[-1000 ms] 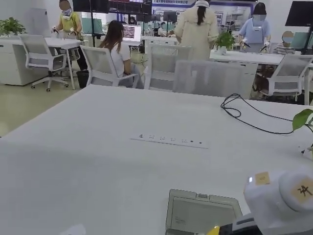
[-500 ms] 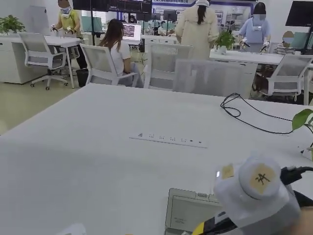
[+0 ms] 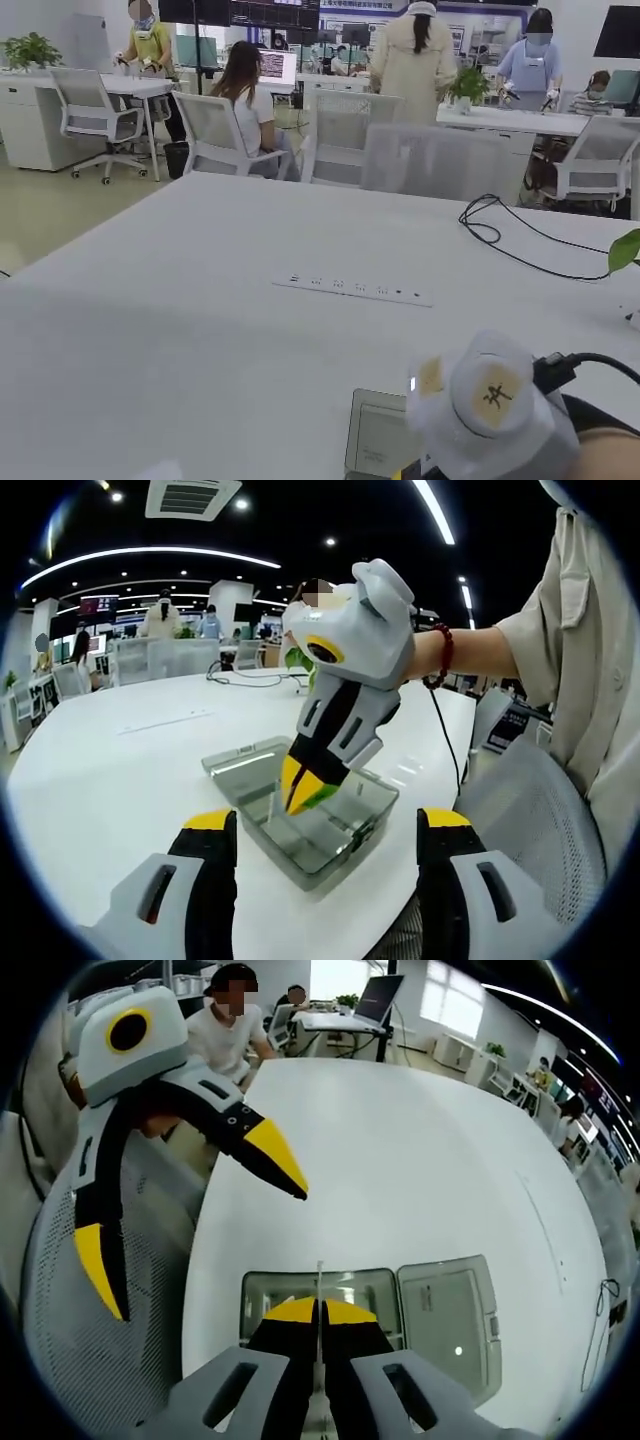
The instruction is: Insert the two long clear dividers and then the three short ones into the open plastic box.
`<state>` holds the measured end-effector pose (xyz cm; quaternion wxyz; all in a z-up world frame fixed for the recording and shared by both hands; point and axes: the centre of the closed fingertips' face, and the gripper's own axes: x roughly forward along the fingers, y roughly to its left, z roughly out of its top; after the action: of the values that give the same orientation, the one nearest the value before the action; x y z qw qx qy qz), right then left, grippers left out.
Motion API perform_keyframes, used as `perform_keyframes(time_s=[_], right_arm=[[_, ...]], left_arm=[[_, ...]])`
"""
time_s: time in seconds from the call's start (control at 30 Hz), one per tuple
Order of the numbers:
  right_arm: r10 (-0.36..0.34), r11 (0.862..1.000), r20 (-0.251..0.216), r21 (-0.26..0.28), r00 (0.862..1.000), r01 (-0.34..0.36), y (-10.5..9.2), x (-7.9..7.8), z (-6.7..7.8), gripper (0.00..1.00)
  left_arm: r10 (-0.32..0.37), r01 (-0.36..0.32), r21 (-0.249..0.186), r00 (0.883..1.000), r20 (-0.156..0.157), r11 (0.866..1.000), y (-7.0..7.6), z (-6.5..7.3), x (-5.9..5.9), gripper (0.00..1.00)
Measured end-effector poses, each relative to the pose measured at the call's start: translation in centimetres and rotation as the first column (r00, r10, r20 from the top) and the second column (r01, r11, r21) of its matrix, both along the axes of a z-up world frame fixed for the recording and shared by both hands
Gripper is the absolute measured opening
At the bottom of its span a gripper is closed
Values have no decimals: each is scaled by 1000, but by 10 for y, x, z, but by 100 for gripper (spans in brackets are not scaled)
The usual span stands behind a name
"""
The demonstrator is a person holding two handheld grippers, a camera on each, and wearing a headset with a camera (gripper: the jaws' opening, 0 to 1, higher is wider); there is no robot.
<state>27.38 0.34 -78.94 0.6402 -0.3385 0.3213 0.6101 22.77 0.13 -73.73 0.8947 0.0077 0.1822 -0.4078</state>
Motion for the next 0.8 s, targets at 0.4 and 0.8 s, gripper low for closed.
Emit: perform_keyframes(time_s=[0.4, 0.8], right_arm=[[38, 999, -1, -37, 999, -38, 2, 0, -17, 2], [31, 994, -18, -100, 999, -33, 3, 0, -36, 2]], left_arm=[[3, -3, 3, 1000, -4, 1000, 1, -2, 0, 73], [8, -8, 6, 1000, -6, 1000, 2, -3, 1, 74]])
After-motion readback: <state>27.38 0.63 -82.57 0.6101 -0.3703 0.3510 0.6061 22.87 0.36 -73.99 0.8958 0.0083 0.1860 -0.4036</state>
